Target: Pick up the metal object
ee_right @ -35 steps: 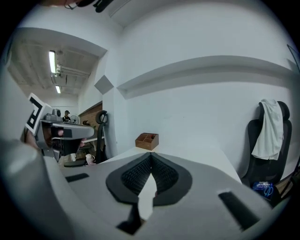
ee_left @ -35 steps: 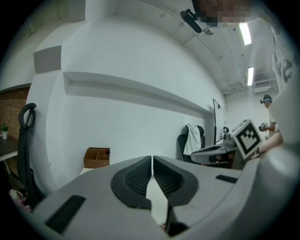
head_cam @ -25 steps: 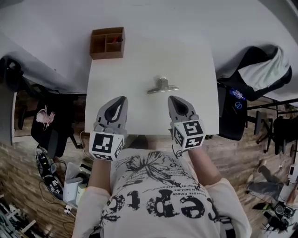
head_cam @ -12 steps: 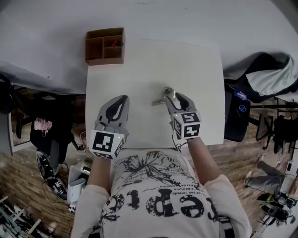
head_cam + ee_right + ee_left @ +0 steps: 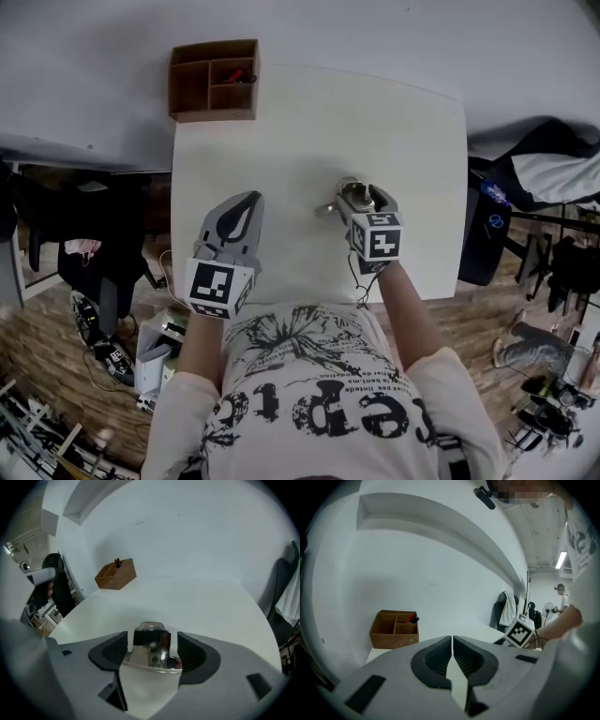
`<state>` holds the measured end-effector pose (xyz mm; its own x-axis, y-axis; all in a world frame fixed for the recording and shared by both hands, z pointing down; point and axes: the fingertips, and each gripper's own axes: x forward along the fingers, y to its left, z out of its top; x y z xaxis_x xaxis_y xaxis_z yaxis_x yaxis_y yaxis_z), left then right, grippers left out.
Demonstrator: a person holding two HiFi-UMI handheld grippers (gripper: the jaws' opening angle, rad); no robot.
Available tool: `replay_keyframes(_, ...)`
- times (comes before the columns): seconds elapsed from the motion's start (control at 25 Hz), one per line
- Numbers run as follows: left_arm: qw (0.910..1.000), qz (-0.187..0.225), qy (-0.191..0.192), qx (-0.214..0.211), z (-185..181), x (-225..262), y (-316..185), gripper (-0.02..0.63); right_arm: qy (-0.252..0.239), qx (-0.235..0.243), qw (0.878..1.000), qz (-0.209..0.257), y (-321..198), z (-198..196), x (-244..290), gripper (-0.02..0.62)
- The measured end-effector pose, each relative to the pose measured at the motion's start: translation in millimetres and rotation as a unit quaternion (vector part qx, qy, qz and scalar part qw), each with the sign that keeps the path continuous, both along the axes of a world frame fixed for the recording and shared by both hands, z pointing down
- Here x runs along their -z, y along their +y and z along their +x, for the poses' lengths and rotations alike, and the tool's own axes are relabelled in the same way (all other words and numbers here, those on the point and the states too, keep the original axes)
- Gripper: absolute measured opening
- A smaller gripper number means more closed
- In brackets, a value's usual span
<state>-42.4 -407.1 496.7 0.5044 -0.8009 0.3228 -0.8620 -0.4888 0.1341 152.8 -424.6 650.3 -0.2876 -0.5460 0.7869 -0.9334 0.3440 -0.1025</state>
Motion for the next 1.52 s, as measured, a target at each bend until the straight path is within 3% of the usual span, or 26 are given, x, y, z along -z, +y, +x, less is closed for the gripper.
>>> replay_keyframes(0.36,0.9999,-0.009,-0.007,0.008,-12,-11,-19,0.014,0.033,-0.012,0.998,-0.055,-7,-5,-24,0.298)
replay_keyframes(0.84,0.9999,0.0,-0.014,0.007,-7,-8,-4,0.014,0.039,-0.026,0.997,-0.057,-6,-2,-22,0.282)
replay_keyframes(1.2,0.9995,0.025,-0.019,0.002,9,26,16,0.014,-0.048,-0.027,0.997,0.059,-9,-14,58,0.281)
replay_keyframes(1.52,0.9965,0.076,-0.032,0.016,27,84,28,0.014,-0.072,-0.026,0.981,0.179,0,11,166,0.281)
